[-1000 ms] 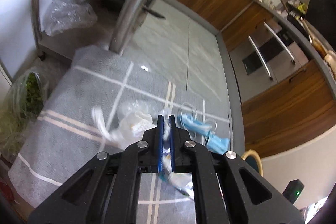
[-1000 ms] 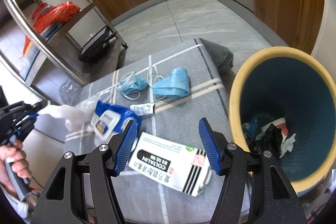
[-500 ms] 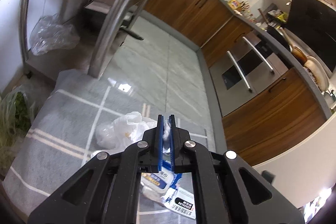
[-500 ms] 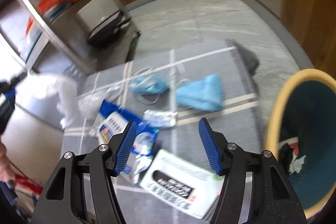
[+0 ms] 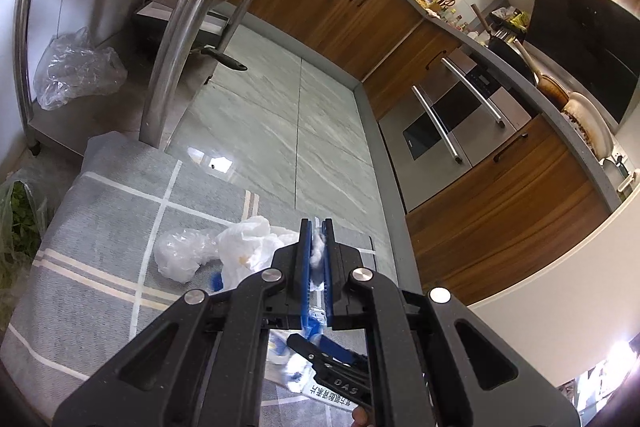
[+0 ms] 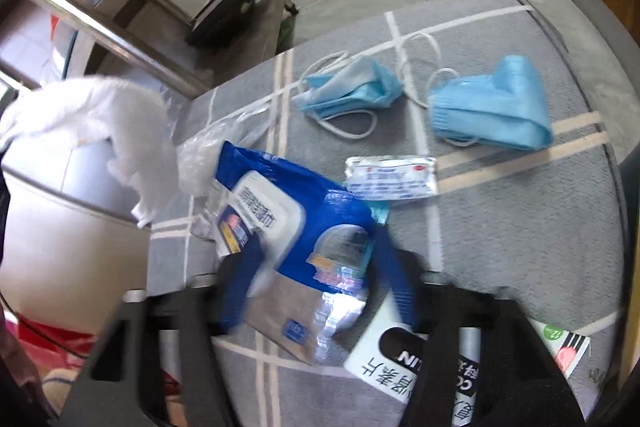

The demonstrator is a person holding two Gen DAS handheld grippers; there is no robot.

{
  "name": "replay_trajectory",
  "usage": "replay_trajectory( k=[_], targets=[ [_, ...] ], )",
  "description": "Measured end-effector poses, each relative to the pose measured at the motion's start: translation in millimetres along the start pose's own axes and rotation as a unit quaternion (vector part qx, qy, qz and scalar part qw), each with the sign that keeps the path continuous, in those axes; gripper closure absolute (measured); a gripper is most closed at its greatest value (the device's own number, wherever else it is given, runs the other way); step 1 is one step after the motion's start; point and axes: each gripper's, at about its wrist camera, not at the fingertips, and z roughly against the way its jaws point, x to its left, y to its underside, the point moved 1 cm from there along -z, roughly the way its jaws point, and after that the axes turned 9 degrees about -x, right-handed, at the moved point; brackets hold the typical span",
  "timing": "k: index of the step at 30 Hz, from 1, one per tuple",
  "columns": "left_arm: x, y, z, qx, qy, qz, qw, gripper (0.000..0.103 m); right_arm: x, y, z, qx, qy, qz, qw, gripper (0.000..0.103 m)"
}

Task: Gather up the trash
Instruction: 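Grasp the blue plastic wrapper on the cushion with the right gripper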

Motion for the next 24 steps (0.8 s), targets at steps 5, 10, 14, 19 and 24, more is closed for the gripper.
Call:
replay_trajectory(
  k=[5,10,14,19,24],
  targets=[
    [0,0,-1,-0.002,0.001,0.001,1.0000,0.099,8,6,10,-0.012,-0.014,0.015,1.000,0.091],
    [-1,1,-1,-0.004,0.003,0.001,1.0000,0.099,11,10,24,-0.026,-0.023,0.022,0.999,0.098],
    [-1,1,1,-0.006,0.005,0.001,1.0000,0.099,15,15,36,-0.039,-0.031,0.024,0.998,0.099],
    [-6,-1,6,-0.017,0.010,-0.004,0.9998,0.099,27,19,56,-0.064,-0.037,0.039,0.997,0.100],
    [-15,-3,14,-0.036,0.024,-0.013,0.9990,0.099,40,21,88,-0.094,-0.043,0.064,0.993,0.101]
  ],
)
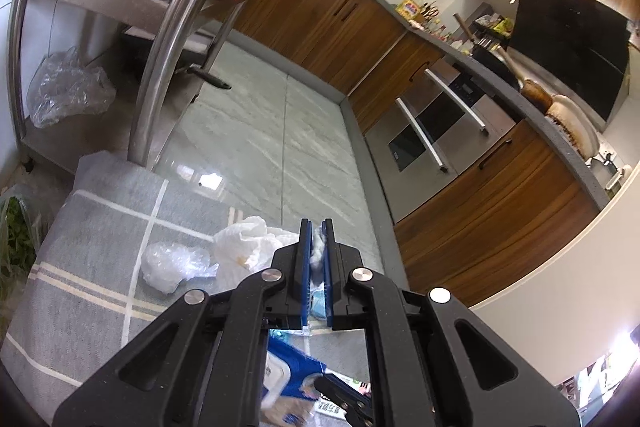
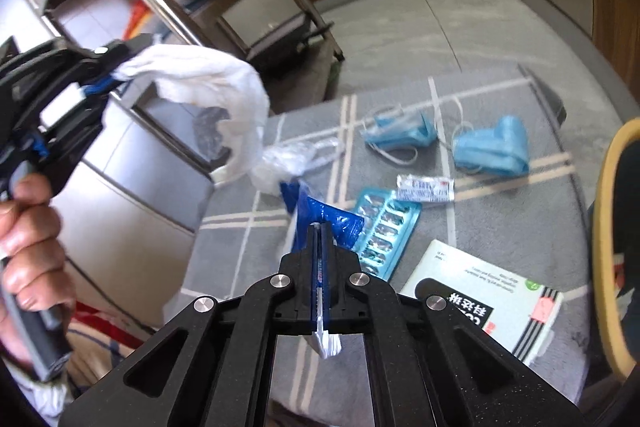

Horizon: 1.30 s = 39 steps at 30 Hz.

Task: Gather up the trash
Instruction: 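Grasp the blue plastic wrapper on the cushion with the right gripper, then carry the wipes pack and blue wrapper in both grippers over the teal bin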

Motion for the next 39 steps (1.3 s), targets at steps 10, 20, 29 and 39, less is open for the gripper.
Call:
replay_trajectory(
  k=[10,20,29,39],
  targets=[
    [-22,3,2,-0.007,0.026,-0.017,0.9995,0.099,-1,-11,62,-0.055,0.014,0.009,0.998,0.101],
    [-70,16,3,-0.005,0.074,-0.051,0.9959,0.099,-36,-19,122,-0.106,0.055,-0.018,0.993,0.101],
    [-131,51,-10,0.036,0.141,-0.089,0.9854,0.099,-75,-19,175,-0.151,0.099,-0.052,0.982,0.101],
    [-188,97,-31,0.093,0.201,-0.111,0.9689,0.099,-125,-6,224,-0.183,0.154,-0.099,0.966,0.101]
  ],
)
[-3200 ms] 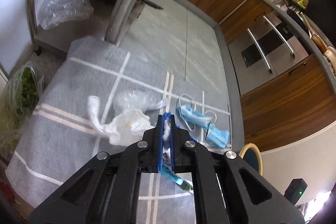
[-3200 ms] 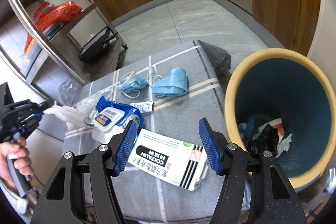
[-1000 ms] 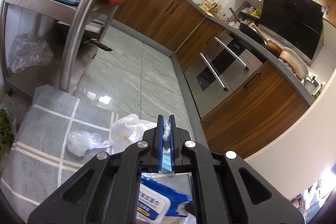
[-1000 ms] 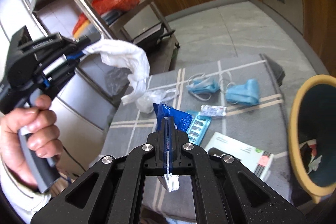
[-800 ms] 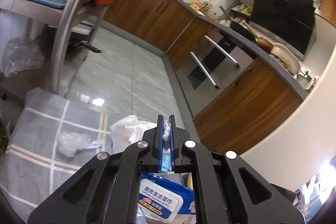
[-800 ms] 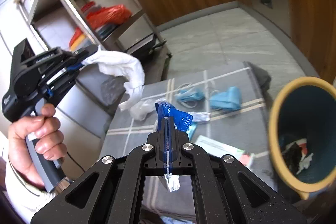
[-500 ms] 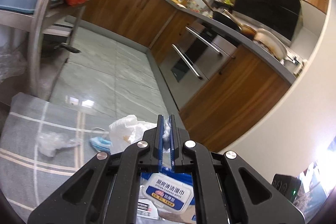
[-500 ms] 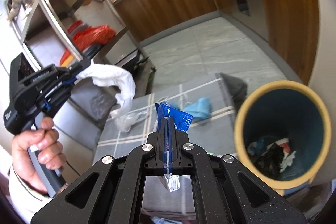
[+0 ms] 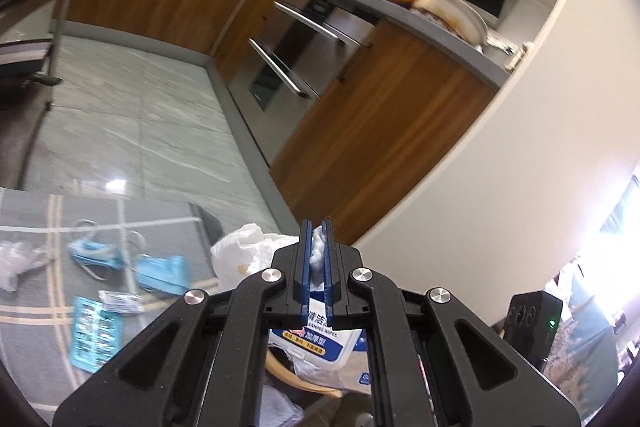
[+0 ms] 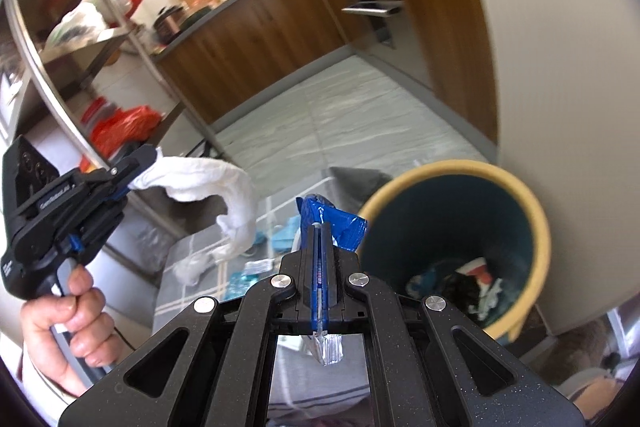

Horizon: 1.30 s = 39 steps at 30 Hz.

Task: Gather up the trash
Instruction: 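Carry the wipes pack and blue wrapper in both grippers over the teal bin, then open both grippers to drop the wipes pack and wrapper into the bin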

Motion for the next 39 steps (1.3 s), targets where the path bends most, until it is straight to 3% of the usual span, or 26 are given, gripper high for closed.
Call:
replay_trajectory(
  k=[10,16,24,34,39],
  targets=[
    [-38,30,-49,0.057,0.047,-0.017,0.9971,0.099,-52,2,10,-0.008,0.050,-0.044,0.998,0.101],
    [-53,48,-83,0.095,0.055,-0.024,0.9936,0.099,-71,10,5,-0.002,0.070,-0.066,0.995,0.101],
    [-42,73,-119,0.139,0.055,-0.010,0.9887,0.099,-82,17,-8,0.012,0.091,-0.081,0.992,0.101],
    [-10,103,-145,0.192,0.015,0.021,0.9810,0.098,-92,27,-27,0.035,0.114,-0.085,0.989,0.101],
    [0,106,-145,0.201,-0.001,0.028,0.9791,0.080,-90,32,-39,0.051,0.120,-0.077,0.989,0.101]
  ],
)
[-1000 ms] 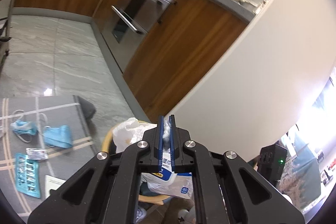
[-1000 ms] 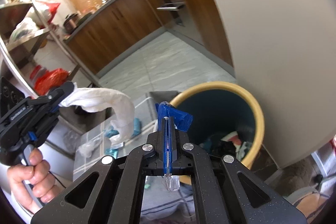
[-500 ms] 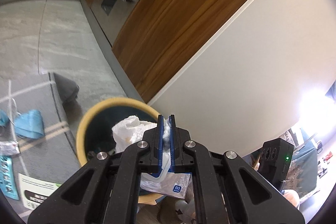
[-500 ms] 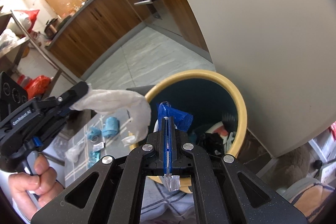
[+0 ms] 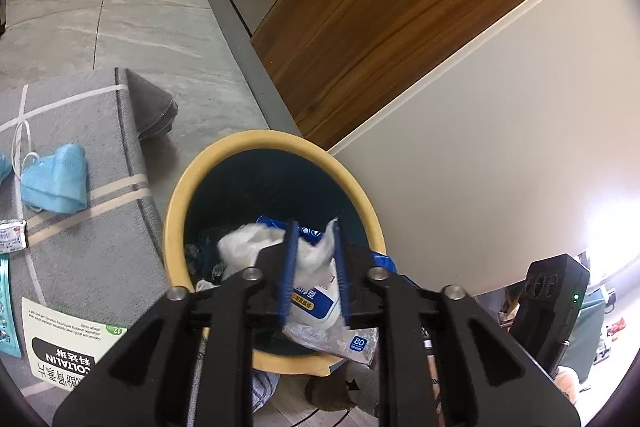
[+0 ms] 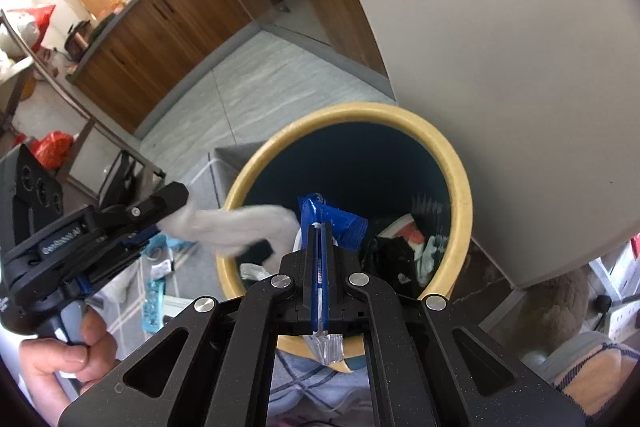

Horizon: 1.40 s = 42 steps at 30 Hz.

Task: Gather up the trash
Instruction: 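Open both grippers to drop the wipes pack and wrapper into the bin, then grasp the blue face mask on the cushion with the left gripper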

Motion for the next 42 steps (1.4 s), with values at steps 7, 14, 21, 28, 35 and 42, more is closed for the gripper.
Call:
replay_trajectory(
  k=[7,14,21,28,35,42],
  targets=[
    [3,-2,9,-0.004,-0.013,-0.010,0.9999,0.044,6,-1,-6,0.005,0.004,0.011,1.000,0.100],
    [9,-9,29,-0.019,-0.026,-0.021,0.9993,0.033,11,-2,-6,0.005,0.006,0.012,1.000,0.099],
    [19,-14,57,-0.035,-0.054,-0.039,0.9971,0.024,26,-1,-5,0.005,0.000,0.025,1.000,0.065],
    [36,-19,84,-0.047,-0.093,-0.058,0.9928,0.020,47,0,-4,0.007,-0.012,0.044,0.999,0.051],
    [67,-24,121,-0.053,-0.135,-0.061,0.9875,0.019,66,5,-7,0.017,-0.027,0.066,0.997,0.046],
    [101,-34,156,-0.060,-0.177,-0.056,0.9809,0.019,89,10,-13,0.024,-0.042,0.082,0.995,0.043]
  ],
)
